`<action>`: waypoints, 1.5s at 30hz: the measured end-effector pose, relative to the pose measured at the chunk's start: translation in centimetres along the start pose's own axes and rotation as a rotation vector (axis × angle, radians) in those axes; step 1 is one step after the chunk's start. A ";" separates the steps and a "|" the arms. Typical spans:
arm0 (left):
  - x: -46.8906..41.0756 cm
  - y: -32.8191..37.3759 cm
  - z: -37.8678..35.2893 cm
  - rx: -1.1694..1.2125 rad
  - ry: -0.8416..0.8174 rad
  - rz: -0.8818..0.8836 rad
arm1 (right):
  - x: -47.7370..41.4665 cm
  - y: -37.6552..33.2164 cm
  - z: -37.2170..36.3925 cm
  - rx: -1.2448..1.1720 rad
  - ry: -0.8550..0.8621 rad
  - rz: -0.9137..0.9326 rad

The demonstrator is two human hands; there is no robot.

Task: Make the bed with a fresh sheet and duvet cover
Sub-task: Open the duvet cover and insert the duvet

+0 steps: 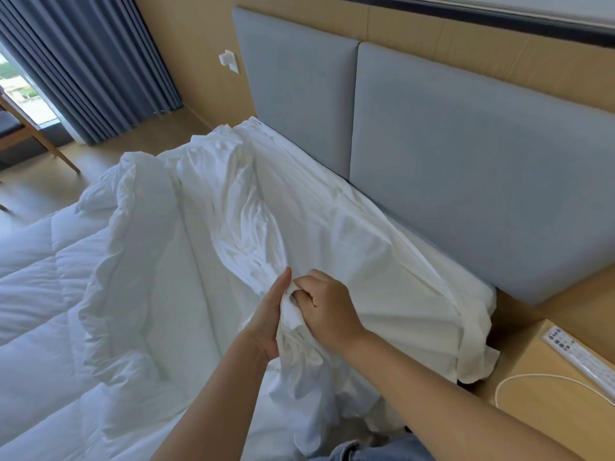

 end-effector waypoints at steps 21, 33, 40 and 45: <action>-0.9 1.1 1.2 -0.375 0.204 0.038 | 3.7 9.0 1.2 0.114 -0.411 -0.393; -0.3 0.1 1.8 -0.214 0.161 0.071 | 3.5 4.4 1.2 -0.083 -0.545 -0.354; -2.4 -1.3 2.8 -0.351 0.150 0.131 | 2.9 6.2 2.5 -0.112 -0.429 -0.348; -4.2 -6.0 2.8 -0.148 -0.020 0.209 | 5.1 9.4 3.4 -0.181 -0.422 -0.519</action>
Point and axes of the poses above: each hand's wrist, its own x-axis away from the middle knuckle, its own z-axis out of the back of the hand, y = z × x, the point moved 3 cm from there along -x, towards the middle knuckle
